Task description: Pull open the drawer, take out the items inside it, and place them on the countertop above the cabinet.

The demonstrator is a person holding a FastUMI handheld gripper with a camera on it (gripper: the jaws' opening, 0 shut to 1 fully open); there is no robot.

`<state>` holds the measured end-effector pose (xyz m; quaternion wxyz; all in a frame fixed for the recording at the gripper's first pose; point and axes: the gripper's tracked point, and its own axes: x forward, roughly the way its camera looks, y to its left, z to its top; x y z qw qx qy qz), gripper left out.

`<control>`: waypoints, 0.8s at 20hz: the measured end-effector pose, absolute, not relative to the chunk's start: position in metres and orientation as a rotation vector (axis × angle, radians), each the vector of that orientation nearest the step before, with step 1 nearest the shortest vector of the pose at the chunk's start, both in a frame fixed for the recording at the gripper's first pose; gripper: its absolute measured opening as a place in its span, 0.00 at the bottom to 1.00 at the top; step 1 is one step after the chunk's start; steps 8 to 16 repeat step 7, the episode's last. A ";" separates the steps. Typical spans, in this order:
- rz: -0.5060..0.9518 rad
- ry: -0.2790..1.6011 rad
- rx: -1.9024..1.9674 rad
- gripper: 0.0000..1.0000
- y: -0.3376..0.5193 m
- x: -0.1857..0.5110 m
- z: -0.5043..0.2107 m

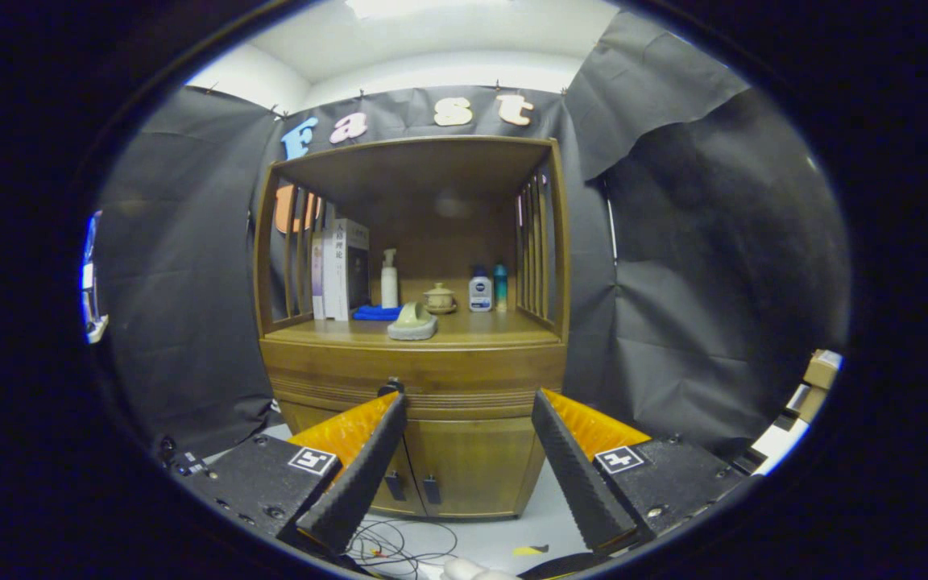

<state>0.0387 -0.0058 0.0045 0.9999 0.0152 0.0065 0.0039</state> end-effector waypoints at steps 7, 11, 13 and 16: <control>0.004 0.021 0.028 1.00 -0.008 0.037 0.004; 0.004 0.021 0.028 1.00 -0.008 0.037 0.004; 0.004 0.021 0.028 1.00 -0.008 0.037 0.004; 0.004 0.021 0.028 1.00 -0.008 0.037 0.004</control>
